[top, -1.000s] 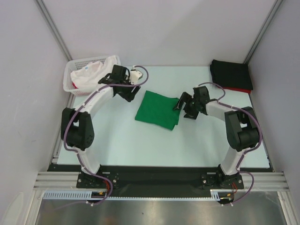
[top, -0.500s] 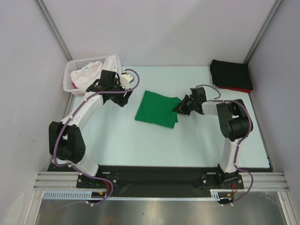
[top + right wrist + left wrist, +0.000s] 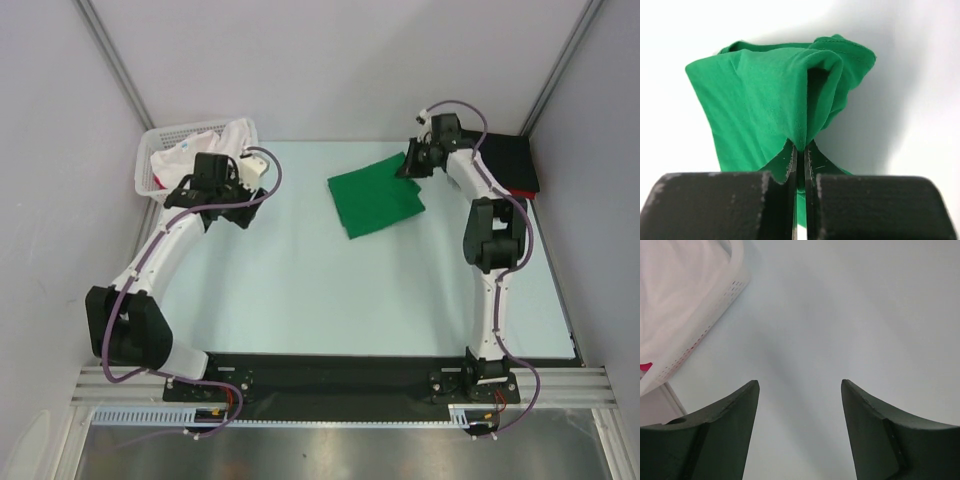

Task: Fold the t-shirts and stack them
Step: Neatly place the folded tshirt to the corner

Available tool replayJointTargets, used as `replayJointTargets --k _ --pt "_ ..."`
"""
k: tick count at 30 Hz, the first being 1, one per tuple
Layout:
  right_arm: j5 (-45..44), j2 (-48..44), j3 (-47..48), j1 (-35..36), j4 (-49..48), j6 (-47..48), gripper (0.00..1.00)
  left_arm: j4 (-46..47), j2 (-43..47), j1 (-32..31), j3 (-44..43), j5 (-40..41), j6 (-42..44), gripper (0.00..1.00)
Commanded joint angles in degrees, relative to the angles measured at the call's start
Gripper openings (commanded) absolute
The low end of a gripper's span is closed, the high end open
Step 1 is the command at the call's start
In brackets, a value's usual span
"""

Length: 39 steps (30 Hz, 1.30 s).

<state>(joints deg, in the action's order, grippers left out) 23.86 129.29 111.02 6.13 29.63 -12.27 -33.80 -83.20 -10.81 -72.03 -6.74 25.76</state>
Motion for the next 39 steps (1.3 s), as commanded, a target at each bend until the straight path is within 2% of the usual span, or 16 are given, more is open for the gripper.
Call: replayJointTargets --k 1,3,5,6,9,12,16,20,24,32,39 --pt "-11.0 5.08 15.68 -0.59 16.76 15.43 0.0 -0.91 1.11 0.53 -0.83 1.91 1.05 0.72" --pt "-17.66 8.93 25.58 -0.94 20.53 19.28 0.0 -1.62 0.23 0.61 -1.7 2.26 0.87 0.72" --pt "-22.16 10.53 30.81 -1.12 21.79 22.02 0.0 -2.14 -0.38 0.61 -2.32 3.14 0.78 0.72" --pt "-27.58 10.71 32.57 -1.12 20.66 24.38 0.0 -2.23 -0.56 0.53 -3.02 3.57 0.87 0.72" --pt "-33.5 8.0 31.45 -1.91 14.18 26.77 0.0 -3.02 -1.7 0.53 -4.43 4.63 1.22 0.72" --pt "-35.1 5.36 31.27 -2.7 9.77 28.88 0.0 -3.38 -2.84 0.61 -5.58 5.6 1.31 0.71" --pt "-38.26 4.56 34.25 -2.88 7.64 33.44 0.0 -3.03 -3.81 0.61 -6.02 6.39 1.14 0.71" --pt "-41.95 4.82 35.84 -2.88 6.41 42.91 0.0 -2.85 -4.6 0.61 -5.84 6.39 1.22 0.71" --pt "-49.32 5.44 35.14 -2.88 3.43 50.04 0.0 -2.67 -5.31 0.61 -6.1 6.57 1.22 0.71" --pt "-52.07 2.72 34.53 -2.35 -1.24 54.37 0.0 -2.23 -6.19 0.53 -6.02 6.57 1.14 0.71" --pt "-47.68 0.43 33.91 -2.61 0.6 57.01 0.0 -1.44 -6.36 0.53 -5.58 6.57 1.22 0.71"
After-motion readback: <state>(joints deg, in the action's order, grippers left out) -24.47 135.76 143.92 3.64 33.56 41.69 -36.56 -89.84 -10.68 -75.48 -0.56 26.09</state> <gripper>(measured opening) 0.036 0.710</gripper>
